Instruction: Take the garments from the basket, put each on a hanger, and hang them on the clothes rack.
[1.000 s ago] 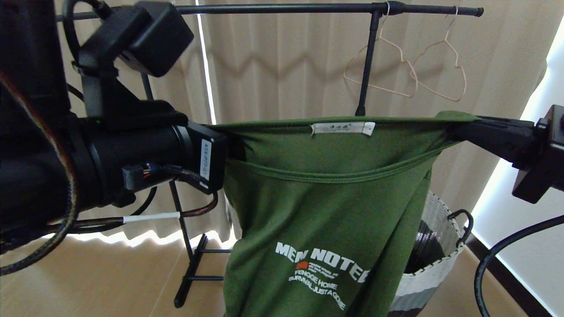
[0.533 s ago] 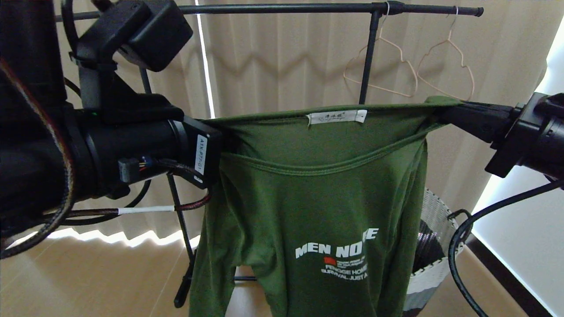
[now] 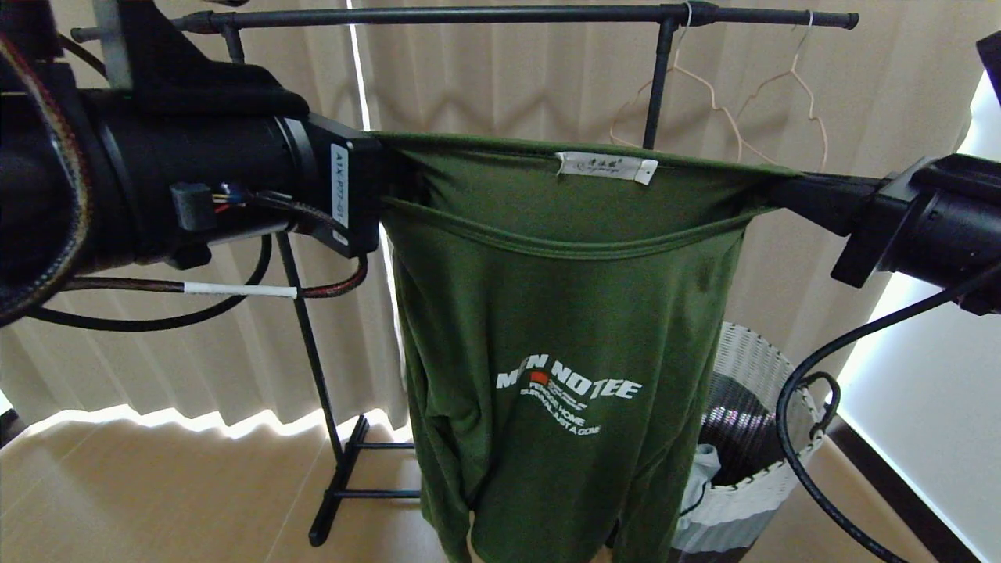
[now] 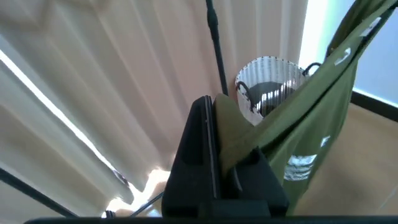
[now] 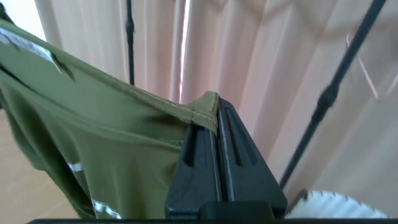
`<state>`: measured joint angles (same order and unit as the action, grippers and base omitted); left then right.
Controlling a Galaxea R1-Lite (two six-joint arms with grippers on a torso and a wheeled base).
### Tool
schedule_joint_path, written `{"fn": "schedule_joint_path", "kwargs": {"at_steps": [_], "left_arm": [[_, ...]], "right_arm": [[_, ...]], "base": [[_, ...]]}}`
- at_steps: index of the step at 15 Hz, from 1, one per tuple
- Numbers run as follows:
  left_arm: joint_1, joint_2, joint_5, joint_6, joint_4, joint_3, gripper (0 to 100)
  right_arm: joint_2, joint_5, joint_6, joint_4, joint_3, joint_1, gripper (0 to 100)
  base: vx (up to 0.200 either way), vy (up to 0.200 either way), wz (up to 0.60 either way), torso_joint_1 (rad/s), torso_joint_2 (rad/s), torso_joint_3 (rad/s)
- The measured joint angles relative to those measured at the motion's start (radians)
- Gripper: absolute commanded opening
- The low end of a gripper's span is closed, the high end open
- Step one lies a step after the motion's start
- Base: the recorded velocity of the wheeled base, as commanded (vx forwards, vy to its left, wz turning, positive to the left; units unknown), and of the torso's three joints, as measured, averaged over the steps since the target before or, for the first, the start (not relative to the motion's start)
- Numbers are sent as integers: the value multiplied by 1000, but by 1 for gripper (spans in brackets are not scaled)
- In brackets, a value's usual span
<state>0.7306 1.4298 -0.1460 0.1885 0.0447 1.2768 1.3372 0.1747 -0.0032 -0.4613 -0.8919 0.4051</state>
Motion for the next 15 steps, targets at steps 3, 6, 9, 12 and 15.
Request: {"fn": "schedule_joint_path", "kwargs": {"at_steps": [3,6,9,12,15], "left_arm": [[-1,50,1,-21,164,2,0],[-14,126,2,-28,220,8,0],[-29,173,4,-29,228,10,0],[-34,185,4,-29,225,7,0],[-34,174,3,-29,205,-6,0]], "right_arm": [[-46,6,0,74,7,-18,0],[-153,137,1,189,10,-20,0],[-261,354,1,289,45,-17,0],[-301,369,-36,287,77,-13,0],[-283,318,-128,284,81,-32,0]], "base": [[0,0,0,0,0,0],[0,0,0,0,0,0],[0,0,0,0,0,0],[0,0,0,0,0,0],[0,0,0,0,0,0]]}}
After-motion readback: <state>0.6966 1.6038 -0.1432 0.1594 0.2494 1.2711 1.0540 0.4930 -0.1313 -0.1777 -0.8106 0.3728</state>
